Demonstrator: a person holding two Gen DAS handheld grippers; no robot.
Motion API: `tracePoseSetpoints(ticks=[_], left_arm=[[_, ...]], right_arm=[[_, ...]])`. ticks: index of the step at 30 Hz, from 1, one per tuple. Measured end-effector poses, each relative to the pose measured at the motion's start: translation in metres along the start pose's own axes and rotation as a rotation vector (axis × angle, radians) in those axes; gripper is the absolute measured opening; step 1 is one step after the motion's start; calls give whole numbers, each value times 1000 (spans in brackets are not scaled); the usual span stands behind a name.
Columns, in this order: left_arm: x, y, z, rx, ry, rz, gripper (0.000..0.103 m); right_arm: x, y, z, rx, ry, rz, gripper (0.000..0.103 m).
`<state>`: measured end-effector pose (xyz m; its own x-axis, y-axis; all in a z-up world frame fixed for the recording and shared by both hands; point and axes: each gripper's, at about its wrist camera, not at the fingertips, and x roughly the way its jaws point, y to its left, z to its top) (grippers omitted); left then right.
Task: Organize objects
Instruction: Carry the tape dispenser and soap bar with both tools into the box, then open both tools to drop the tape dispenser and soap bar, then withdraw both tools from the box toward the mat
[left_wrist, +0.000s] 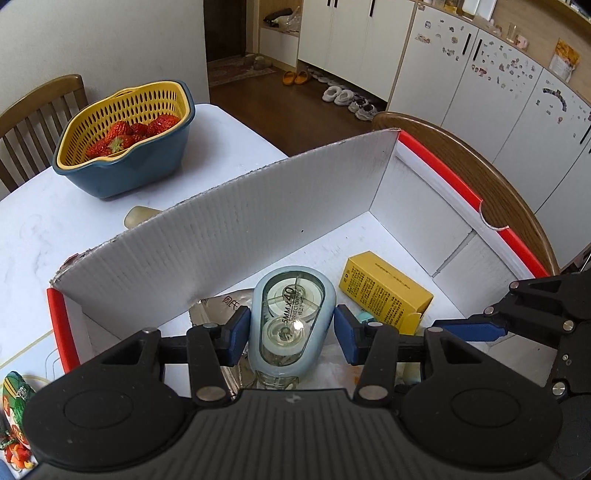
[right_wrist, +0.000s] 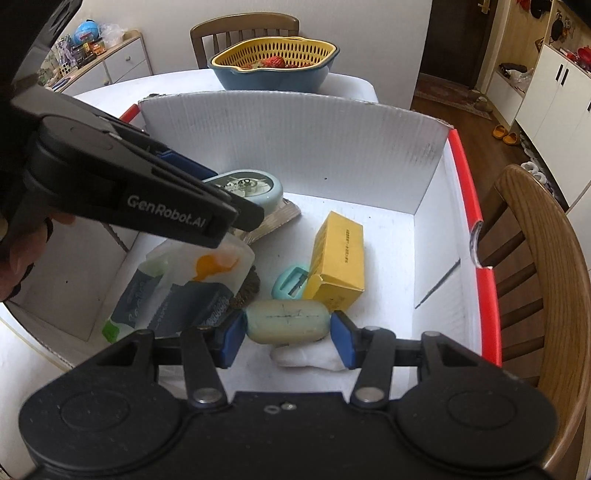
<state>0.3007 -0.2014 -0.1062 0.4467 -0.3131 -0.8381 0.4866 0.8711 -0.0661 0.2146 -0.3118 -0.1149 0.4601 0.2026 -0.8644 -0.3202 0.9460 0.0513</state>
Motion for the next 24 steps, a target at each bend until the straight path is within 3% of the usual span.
tracePoseSetpoints(ticks=[5,9,24], left_arm=[[-7,-2,-3,-1,-8,-6,50],[-16,-4,-7,-8,-31,-12,64],[-76,2,-29,-54,-132,-10,65]], right_arm=[[-3,0,0,10,1,2,55],[-10,2,0,9,-10,-15,59],[-64,14,0,32,-100,-2,67]])
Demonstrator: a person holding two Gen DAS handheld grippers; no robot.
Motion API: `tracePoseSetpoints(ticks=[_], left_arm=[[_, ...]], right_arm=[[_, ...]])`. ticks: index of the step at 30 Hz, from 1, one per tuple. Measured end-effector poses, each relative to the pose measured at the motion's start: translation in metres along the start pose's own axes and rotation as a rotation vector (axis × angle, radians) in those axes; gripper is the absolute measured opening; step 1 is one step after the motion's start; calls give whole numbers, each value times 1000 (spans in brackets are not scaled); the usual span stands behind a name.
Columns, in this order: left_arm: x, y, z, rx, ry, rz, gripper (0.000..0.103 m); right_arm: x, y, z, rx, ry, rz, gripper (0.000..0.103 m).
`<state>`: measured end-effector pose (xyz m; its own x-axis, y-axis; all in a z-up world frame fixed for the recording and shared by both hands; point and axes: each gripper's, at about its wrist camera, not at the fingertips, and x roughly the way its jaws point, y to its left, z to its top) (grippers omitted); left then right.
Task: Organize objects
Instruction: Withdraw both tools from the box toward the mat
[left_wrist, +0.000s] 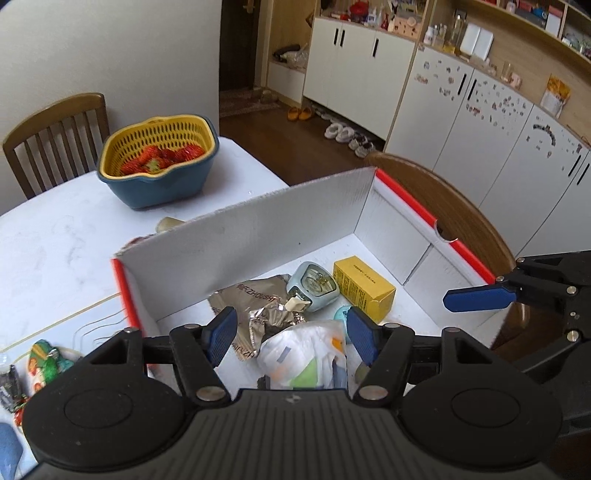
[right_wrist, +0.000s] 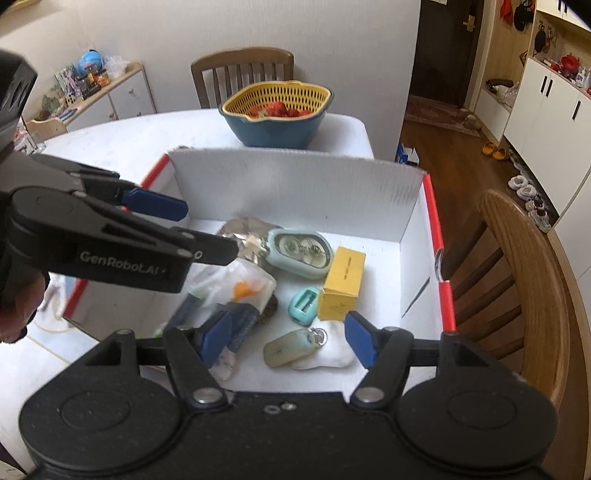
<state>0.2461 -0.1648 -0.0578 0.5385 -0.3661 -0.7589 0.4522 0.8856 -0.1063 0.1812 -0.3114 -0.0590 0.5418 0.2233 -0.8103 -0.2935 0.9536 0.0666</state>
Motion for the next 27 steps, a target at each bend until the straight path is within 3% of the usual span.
tracePoseSetpoints(ticks=[10,12,18,27], left_arm=[[-64,29,-19,-41,-88,-10,65],[-76,39,-26,-51,-99,-1,73],[-107,82,-47,-96,-117,50,82],[-142,152,-77,-150,-135,105,86]], right_arm=[[-32,40,13,-35,-56,-7,74],[-36,53,16,-41,-67,-1,75],[-39,95,26,-62,-88,14,82],[-23,164,43,-92,-88,31,88]])
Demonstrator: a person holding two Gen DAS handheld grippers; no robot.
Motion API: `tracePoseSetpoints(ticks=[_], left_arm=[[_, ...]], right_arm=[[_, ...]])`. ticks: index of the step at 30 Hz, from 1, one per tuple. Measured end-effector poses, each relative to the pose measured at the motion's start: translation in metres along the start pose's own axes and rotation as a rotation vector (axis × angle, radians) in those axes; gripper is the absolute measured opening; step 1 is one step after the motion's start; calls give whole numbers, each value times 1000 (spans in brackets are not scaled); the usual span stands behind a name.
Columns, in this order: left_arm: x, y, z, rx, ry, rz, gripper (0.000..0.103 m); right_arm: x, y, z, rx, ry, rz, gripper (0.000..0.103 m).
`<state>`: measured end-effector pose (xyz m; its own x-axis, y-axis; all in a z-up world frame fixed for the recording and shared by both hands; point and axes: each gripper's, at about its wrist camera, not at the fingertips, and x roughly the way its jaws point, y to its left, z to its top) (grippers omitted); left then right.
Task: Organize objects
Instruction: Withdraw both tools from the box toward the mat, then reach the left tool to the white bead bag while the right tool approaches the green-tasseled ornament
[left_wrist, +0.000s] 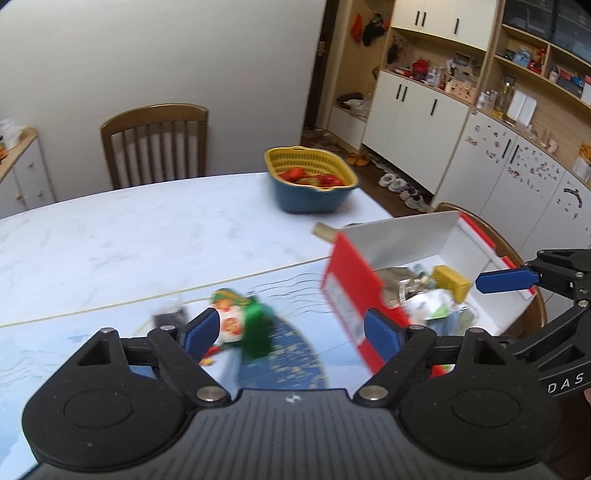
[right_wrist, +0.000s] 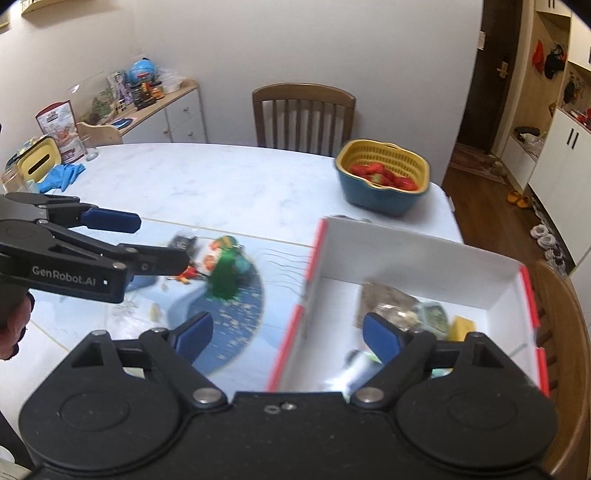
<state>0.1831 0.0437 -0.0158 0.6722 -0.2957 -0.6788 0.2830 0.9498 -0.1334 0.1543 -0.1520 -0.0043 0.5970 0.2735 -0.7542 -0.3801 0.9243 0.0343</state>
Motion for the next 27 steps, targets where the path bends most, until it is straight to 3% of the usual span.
tracePoseSetpoints(ticks=[4,6,16,27], left_arm=[[-6,28,-6,-7,5,1,88],[-8,40,-10,-8,4,-1,100],[-8,84,-28,-3,-5,-18,103],[13,105,-63,65,31,-33,103]], right_arm=[[11,26,8,-5,3,10,89],[17,38,11,-3,5,15,89],[43,78,14,13,22,12,89],[77,85,9,58,41,4,89]])
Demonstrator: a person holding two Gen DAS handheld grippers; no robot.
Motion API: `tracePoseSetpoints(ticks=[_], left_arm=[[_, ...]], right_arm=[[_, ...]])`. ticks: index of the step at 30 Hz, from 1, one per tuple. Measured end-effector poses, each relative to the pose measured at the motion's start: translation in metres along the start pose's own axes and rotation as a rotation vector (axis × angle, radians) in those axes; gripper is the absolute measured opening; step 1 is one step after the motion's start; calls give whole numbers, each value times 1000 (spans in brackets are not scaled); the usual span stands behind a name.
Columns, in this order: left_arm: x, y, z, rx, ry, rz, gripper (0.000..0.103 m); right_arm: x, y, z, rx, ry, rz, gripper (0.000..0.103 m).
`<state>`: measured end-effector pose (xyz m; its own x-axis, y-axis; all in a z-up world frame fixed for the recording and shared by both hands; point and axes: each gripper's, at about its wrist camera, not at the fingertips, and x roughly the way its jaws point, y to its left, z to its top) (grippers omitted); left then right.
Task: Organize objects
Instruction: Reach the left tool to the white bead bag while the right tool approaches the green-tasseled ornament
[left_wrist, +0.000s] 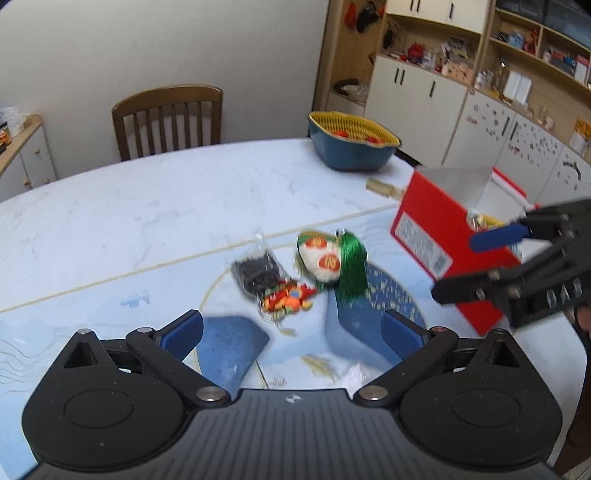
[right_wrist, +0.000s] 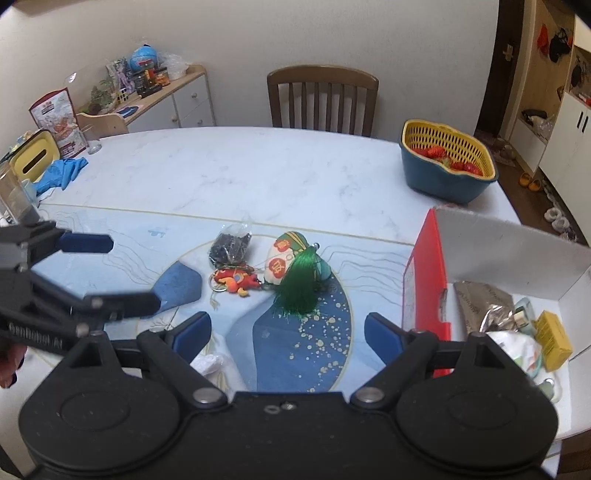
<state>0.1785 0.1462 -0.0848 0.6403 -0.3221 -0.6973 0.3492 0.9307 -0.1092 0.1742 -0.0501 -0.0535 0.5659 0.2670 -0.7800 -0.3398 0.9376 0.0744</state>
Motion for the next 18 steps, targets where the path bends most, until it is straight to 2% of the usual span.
tracePoseSetpoints(ticks=[8,18], left_arm=[[19,-18,-36,59,65,-54,103],[38,-35,-60,111,85,-51,103]], right_arm=[[29,1,3,16,29,-15,88],[72,-2,26,12,49,-9,85]])
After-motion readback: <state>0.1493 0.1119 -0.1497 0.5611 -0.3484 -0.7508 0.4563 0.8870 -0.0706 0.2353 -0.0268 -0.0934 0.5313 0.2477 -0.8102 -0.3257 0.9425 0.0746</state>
